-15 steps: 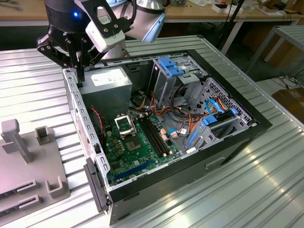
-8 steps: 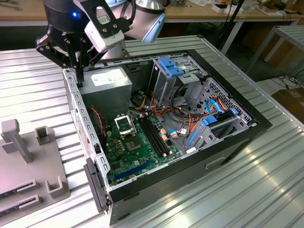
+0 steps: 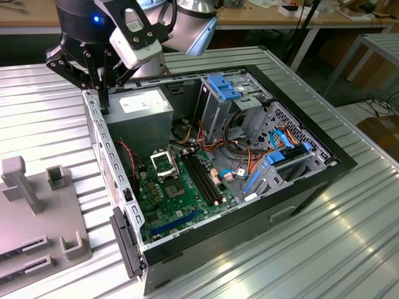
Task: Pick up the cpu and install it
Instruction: 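Reach for the cpu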
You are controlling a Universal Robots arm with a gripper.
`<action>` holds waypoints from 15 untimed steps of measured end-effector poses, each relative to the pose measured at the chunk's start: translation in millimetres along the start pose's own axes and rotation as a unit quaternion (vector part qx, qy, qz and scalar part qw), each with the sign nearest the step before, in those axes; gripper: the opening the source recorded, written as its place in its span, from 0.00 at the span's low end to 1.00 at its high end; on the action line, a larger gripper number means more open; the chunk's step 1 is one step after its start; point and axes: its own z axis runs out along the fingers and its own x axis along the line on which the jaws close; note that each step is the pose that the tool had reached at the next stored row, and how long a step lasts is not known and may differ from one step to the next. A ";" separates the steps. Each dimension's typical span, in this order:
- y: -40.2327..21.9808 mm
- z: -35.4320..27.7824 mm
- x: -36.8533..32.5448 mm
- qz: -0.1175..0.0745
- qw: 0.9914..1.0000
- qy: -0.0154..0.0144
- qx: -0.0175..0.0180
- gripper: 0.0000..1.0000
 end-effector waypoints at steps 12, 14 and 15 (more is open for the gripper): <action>-0.2 0.0 3.1 0.000 1.000 0.000 0.000 0.11; -0.3 0.0 3.9 0.000 1.000 0.000 0.000 0.11; -0.3 0.0 4.2 0.000 1.000 0.000 0.000 0.11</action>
